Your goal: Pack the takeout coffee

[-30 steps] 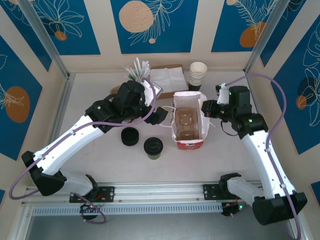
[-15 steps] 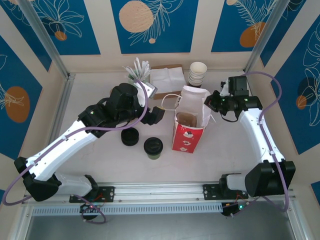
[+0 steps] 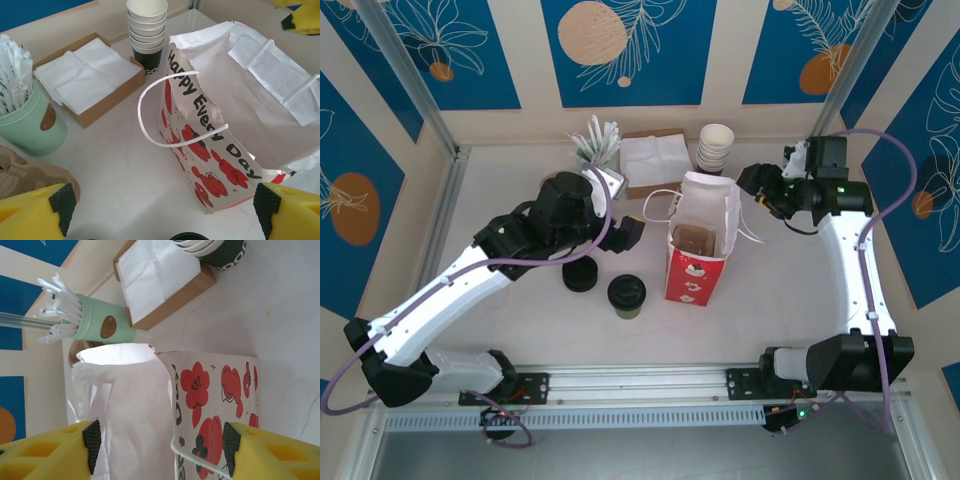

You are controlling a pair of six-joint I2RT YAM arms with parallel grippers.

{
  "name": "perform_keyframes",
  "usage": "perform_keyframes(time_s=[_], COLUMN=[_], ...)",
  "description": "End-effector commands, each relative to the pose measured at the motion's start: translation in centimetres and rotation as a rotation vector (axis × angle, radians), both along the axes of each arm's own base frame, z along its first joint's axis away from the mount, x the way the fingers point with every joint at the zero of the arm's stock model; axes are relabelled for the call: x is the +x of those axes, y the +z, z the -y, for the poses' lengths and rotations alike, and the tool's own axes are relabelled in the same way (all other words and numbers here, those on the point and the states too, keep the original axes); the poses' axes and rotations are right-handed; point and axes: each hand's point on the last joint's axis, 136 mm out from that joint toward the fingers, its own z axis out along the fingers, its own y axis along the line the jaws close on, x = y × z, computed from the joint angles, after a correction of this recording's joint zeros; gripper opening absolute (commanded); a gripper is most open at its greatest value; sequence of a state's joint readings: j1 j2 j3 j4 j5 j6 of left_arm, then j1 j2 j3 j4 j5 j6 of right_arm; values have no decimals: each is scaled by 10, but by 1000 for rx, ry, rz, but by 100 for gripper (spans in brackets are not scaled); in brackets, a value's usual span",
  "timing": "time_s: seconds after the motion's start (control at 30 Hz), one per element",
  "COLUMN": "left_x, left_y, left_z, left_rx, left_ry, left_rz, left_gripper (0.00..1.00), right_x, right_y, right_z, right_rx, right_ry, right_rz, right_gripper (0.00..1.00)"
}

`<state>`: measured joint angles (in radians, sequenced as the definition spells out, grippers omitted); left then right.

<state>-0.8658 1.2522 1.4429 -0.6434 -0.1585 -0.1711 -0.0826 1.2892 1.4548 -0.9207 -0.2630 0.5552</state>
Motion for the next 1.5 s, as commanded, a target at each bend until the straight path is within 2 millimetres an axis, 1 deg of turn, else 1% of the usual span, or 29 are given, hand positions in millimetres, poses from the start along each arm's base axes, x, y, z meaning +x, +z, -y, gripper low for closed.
perform_keyframes(time_s=[0.0, 0.03, 0.07, 0.1, 0.2, 0.27, 0.47, 0.6, 0.73, 0.8, 0.9, 1.03, 1.1, 1.17, 1.23, 1.43, 1.47], left_x=[1, 1, 1, -1, -4, -8, -29, -48, -62, -69, -79, -80, -81, -80, -78, -75, -74], left_y=[14, 14, 14, 12, 1, -12, -62, -88, -108, -116, -124, -141, -150, -157, -161, -169, -170], left_z=[-10, -12, -16, -17, -23, -27, -25, -19, -18, -18, -10, -10, -5, -4, -5, 6, 6], left_rx=[-28, -28, -25, -26, -28, -14, 46, 41, 43, 18, -10, 76, 103, 131, 169, 195, 205], left_ry=[28, 40, 60, 56, 71, 79, 59, 71, 109, 146, 139, 193, 208, 247, 287, 327, 340], left_rz=[40, 34, 25, 25, 18, -6, -114, -168, -193, -220, -233, -250, -276, -291, -285, -297, -298], left_gripper=[92, 90, 84, 82, 84, 84, 89, 94, 96, 99, 100, 100, 100, 100, 100, 99, 98], right_x=[-21, -24, -28, -32, -45, -53, -70, -76, -81, -79, -79, -78, -78, -78, -79, -82, -82], right_y=[29, 37, 46, 53, 69, 73, 70, 61, 53, 53, 57, 56, 52, 47, 44, 37, 36], right_z=[-6, -9, -12, -16, -25, -30, -37, -39, -41, -39, -38, -38, -37, -37, -37, -37, -37], right_rx=[9, 11, 16, 24, 53, 68, 94, 107, 109, 88, 81, 90, 89, 87, 88, 78, 77], right_ry=[77, 102, 125, 150, 202, 219, 240, 238, 239, 237, 230, 226, 219, 217, 219, 226, 228], right_rz=[64, 89, 110, 130, 182, 200, 233, 235, 232, 232, 224, 222, 211, 203, 194, 180, 177], right_gripper=[68, 68, 68, 68, 68, 68, 68, 67, 68, 68, 67, 68, 68, 68, 67, 68, 68])
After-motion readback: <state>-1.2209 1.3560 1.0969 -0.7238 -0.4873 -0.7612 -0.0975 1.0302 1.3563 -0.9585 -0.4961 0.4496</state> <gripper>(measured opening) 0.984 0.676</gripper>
